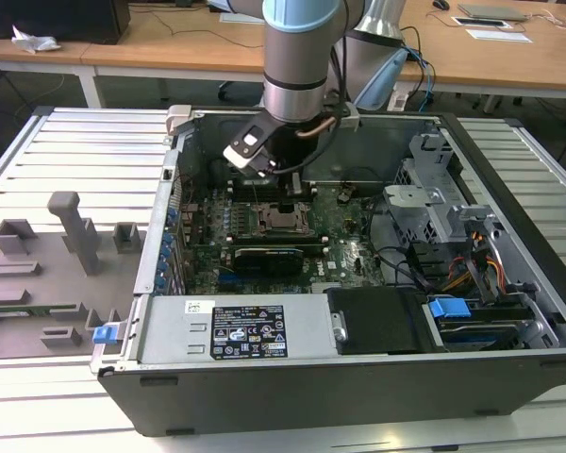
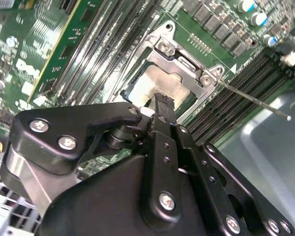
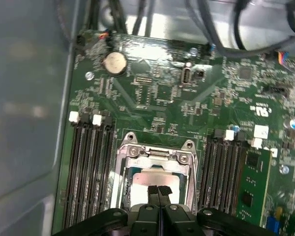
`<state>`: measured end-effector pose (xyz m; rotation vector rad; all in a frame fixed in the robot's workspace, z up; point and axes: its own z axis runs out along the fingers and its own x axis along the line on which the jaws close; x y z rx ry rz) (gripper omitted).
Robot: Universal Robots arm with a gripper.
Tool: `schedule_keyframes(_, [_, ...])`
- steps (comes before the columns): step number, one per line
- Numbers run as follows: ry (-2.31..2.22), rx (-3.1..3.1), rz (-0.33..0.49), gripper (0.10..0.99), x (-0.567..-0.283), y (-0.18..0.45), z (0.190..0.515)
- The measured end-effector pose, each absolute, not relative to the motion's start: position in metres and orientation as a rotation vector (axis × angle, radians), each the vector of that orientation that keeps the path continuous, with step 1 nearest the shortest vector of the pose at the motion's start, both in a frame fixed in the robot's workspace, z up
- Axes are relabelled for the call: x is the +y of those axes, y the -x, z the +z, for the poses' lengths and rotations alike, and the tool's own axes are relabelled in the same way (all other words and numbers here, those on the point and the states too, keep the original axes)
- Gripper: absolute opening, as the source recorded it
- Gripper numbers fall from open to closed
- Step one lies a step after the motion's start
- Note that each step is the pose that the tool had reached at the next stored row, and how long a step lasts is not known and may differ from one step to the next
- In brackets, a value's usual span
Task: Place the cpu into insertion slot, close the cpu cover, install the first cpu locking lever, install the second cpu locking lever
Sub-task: 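Close the cpu cover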
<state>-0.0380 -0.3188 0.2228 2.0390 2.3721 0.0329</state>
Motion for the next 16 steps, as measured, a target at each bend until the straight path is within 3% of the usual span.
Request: schedule_keyframes(16, [-1.614,2.683,0.035,0.106,-0.3188,0.038,0.2199])
